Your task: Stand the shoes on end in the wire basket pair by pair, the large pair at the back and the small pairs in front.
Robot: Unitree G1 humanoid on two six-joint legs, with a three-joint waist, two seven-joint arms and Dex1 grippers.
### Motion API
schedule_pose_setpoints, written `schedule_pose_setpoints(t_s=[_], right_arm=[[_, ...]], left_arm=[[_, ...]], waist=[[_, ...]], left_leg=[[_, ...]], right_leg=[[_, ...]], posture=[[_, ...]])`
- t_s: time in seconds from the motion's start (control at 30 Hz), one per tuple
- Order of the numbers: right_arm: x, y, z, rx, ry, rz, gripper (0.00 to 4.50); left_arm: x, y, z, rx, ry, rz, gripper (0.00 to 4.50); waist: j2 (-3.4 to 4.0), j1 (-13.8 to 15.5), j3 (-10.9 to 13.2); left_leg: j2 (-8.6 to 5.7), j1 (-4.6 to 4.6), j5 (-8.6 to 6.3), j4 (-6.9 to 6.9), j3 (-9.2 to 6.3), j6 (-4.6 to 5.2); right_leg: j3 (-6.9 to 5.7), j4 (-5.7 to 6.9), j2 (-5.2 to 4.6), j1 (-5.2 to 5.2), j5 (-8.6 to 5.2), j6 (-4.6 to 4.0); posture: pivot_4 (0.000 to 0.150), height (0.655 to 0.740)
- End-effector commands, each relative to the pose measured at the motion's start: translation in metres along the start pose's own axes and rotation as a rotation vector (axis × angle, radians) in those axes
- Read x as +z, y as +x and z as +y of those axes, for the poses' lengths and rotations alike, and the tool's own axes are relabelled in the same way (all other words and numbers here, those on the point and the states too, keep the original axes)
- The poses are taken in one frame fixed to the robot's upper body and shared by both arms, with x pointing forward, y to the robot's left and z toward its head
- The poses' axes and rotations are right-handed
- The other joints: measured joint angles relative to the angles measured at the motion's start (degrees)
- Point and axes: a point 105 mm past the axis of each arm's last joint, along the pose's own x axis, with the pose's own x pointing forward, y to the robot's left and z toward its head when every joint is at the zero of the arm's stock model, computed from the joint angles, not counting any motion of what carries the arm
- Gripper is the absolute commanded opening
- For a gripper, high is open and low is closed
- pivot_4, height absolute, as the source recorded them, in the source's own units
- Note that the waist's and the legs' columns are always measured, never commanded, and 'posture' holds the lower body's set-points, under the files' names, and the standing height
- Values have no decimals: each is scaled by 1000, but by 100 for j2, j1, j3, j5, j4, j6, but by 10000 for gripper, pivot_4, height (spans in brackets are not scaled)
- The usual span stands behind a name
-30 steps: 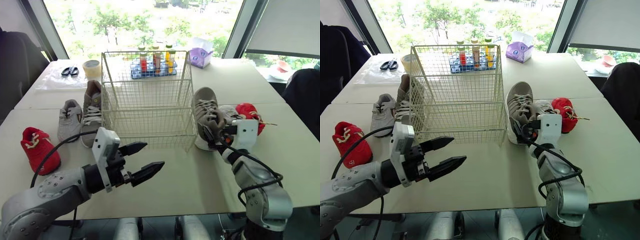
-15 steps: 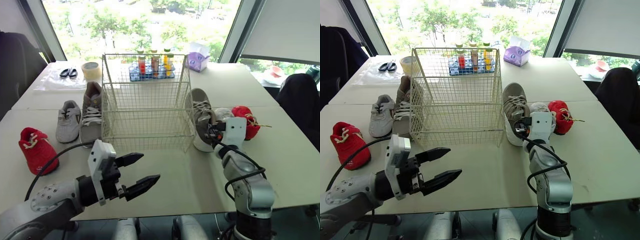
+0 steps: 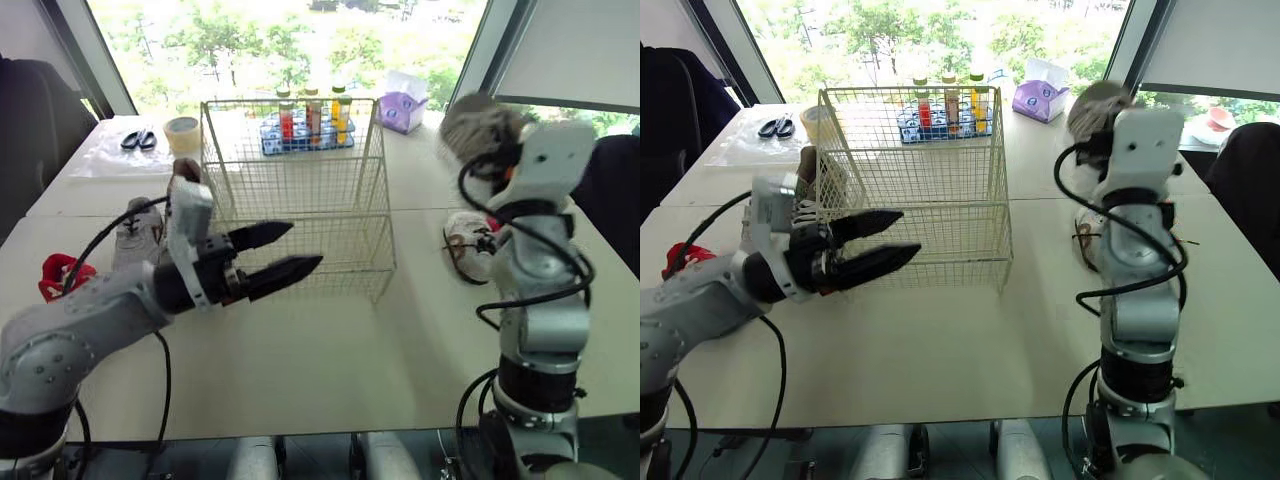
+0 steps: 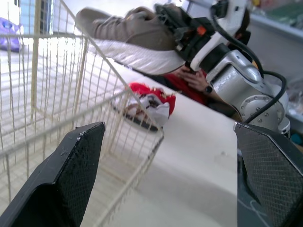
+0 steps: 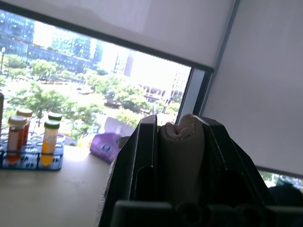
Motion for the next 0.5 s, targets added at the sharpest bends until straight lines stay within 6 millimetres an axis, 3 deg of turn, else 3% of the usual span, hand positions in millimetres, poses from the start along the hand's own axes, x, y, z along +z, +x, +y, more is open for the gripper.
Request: schedule_pose_setpoints(t_s=[0.03, 0.17, 0.4, 0.5], right_arm=[[49, 15, -16, -12, -40, -207, 11178], [83, 28, -10, 119, -44, -358, 11178], [153, 35, 5, 504, 42, -642, 11178], [175, 37, 4, 583, 70, -707, 11178]], left_arm=[[32, -1, 5, -17, 35, -59, 45000], [59, -7, 29, 58, 61, -122, 45000], [118, -24, 72, 98, 11, -295, 45000], [135, -28, 70, 4, -32, -333, 45000]], waist=[[0, -13, 1], [1, -38, 2], [1, -29, 3], [0, -7, 2]], left_leg=[[1, 0, 0, 0, 0, 0], [1, 5, 2, 1, 4, -2], [2, 1, 3, 2, 6, -4], [2, -10, 4, 1, 7, -4]], right_leg=[[0, 4, 1, -2, 0, 0], [3, 17, 3, -6, -1, -2], [1, 27, 5, -16, -1, -2], [0, 23, 3, -22, -1, -1]], posture=[[1500, 6552], [1500, 6552], [1500, 6552], [1500, 6552]])
